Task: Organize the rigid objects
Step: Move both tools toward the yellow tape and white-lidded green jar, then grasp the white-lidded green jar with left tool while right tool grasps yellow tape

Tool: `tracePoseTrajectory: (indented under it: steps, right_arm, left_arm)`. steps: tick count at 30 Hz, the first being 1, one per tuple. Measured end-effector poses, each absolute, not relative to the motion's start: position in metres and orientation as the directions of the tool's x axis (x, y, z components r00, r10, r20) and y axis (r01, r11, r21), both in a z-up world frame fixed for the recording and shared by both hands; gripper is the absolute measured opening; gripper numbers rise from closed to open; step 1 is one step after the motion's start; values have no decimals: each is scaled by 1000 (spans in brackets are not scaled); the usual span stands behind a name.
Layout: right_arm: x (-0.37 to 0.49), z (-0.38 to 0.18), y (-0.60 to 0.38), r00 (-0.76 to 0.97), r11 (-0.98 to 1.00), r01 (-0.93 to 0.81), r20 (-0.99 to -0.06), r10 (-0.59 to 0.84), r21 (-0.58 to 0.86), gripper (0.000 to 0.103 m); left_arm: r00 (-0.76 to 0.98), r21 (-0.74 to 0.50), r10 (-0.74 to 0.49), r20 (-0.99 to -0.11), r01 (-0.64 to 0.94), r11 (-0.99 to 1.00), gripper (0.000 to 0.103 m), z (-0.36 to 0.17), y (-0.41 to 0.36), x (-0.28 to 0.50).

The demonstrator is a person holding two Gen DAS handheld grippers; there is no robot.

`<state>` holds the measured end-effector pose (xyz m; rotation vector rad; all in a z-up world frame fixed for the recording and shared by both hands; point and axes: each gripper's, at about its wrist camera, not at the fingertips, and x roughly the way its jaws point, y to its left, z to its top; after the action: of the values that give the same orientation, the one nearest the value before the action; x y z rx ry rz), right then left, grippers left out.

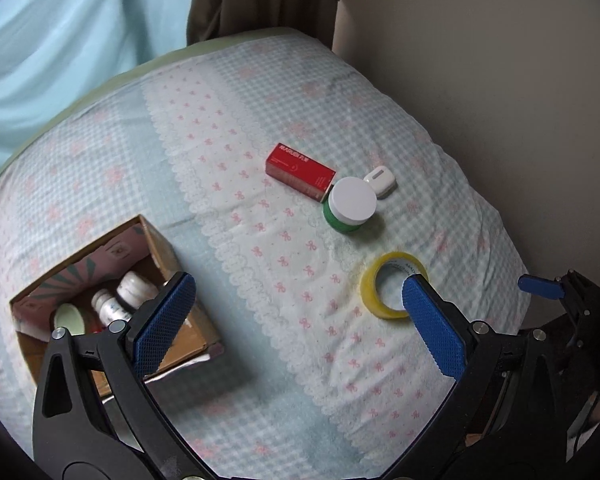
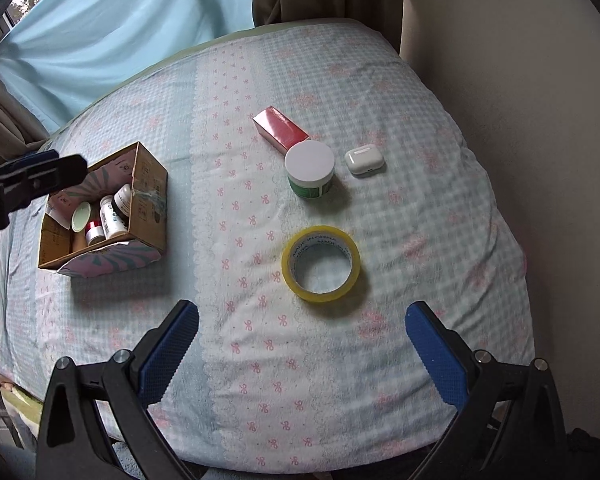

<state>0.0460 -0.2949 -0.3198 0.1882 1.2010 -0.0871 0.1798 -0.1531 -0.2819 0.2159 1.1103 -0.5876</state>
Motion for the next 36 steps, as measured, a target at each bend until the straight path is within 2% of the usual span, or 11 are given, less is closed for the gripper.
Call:
tracePoseTrajectory:
  steps: [7,13,22,29,31,33,36]
  right_arm:
    - [45,-398,-303,416,993,72,-907,60,98,103]
    - [50,-456,-303,445,998,35,-895,36,58,103]
    - [78,-492,-319,462,992,46,-883,79,113,103]
    - [90,-499,-307,442,998,11,-896,49,60,103]
    - [93,-500,-307,435,999,13,-900,40,50,103]
    - [96,-501,-307,431,999,10,-902,27,34,100]
    - [97,-501,-308,423,999,8,-906,29,36,97]
  left_arm:
    - [252,-143,-346,-904,584,799,103,-376,-217,204]
    - [238,-113,-332,-913,635,764,103,-441,-264,225]
    - [245,-87,-317,-916,650,754,102,-486,-309,253]
    - [226,-73,-284,-932,649,757,85,-497,-329,267]
    - [214,-75,-271,-939,640,764,75,-501,-330,269]
    - [212,-83,-279,-937,640,764,70,-500,-329,269]
    - [218,-64,-266,-939,650,757,70,-500,-333,267]
